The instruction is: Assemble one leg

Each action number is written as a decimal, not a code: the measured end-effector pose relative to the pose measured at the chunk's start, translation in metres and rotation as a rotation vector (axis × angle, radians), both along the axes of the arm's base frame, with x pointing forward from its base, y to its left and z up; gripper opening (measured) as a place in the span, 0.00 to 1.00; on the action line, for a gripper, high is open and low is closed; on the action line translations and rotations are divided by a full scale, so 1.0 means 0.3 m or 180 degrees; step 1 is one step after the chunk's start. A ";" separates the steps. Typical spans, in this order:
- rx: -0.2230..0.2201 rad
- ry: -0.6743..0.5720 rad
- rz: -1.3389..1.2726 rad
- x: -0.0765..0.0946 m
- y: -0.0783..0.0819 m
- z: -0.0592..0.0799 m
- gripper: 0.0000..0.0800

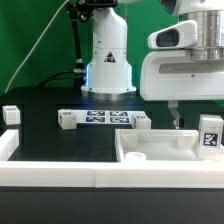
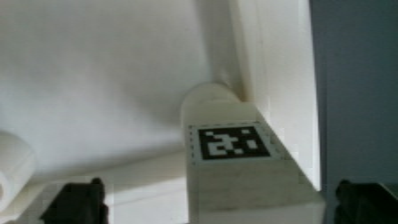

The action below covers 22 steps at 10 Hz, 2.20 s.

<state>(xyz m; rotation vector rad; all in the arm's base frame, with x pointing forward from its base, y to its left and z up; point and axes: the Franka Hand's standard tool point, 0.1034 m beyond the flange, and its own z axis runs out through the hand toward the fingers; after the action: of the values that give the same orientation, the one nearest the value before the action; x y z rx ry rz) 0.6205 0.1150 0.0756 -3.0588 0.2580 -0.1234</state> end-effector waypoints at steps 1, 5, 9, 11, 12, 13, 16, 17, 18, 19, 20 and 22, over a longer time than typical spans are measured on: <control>0.0001 0.0001 -0.0012 0.000 0.000 0.000 0.80; 0.0017 0.0009 -0.0156 0.000 0.001 0.000 0.36; 0.0145 0.0098 -0.1597 -0.005 0.011 -0.003 0.36; 0.0248 0.0131 -0.2474 -0.007 0.013 -0.004 0.36; 0.0311 0.0156 -0.2874 -0.007 0.015 -0.006 0.36; 0.0367 0.0198 -0.3377 -0.007 0.020 -0.006 0.36; 0.0488 0.0268 -0.4482 -0.005 0.026 -0.006 0.36; 0.0540 0.0317 -0.4790 -0.005 0.025 -0.006 0.36; 0.0612 0.0371 -0.5189 -0.003 0.022 -0.007 0.36; 0.0641 0.0390 -0.5373 -0.002 0.021 -0.007 0.36; 0.0661 0.0409 -0.5459 -0.002 0.020 -0.007 0.36; 0.0734 0.0476 -0.5767 0.000 0.015 -0.006 0.36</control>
Offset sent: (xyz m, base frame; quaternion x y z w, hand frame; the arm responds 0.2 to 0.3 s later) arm 0.0000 0.0000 0.0000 0.0000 0.0000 0.0799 0.9968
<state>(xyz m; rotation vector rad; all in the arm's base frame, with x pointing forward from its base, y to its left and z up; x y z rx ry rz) 0.6205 0.1195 0.0739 -1.6091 2.5006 0.0632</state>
